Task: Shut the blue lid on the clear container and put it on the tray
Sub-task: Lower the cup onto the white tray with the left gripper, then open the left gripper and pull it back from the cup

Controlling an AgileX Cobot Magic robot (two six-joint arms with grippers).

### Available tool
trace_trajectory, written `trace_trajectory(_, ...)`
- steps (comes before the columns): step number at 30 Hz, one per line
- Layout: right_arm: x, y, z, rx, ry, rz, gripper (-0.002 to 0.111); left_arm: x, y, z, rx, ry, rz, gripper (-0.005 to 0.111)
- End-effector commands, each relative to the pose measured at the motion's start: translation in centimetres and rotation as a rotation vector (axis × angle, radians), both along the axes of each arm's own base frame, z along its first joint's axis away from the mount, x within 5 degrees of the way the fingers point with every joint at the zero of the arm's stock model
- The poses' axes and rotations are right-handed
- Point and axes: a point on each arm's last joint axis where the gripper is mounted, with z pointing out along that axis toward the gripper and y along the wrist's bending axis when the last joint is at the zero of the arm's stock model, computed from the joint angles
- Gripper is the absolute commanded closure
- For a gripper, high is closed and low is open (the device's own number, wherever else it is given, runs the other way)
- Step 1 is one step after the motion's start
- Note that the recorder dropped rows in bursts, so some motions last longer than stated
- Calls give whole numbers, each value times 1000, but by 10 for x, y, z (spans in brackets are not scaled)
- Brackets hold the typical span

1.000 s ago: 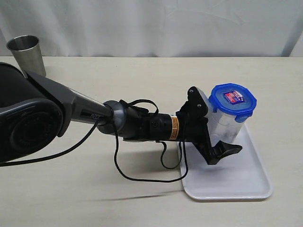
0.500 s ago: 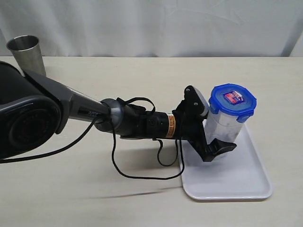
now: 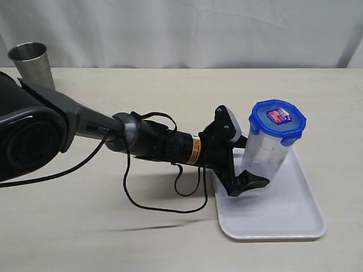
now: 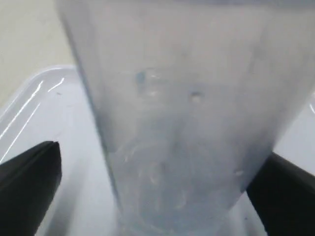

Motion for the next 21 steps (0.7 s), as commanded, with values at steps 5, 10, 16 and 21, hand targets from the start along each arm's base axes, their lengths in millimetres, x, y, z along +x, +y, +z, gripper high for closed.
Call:
trace_trajectory(5,0,0,-2,-10,6,-6,104,10,13,16,-14,-6,-46,2)
trace_trajectory(10,0,0,-2,-10,6,-6,104,25,35,32,29,-10,-47,2)
trace_trajectory(16,0,0,-2,-10,6,-6,104,42,76,49,127,-19,-97,2)
trace_trajectory(21,0,0,-2,-10,6,-6,104,55,117,79,49,85,-90,2)
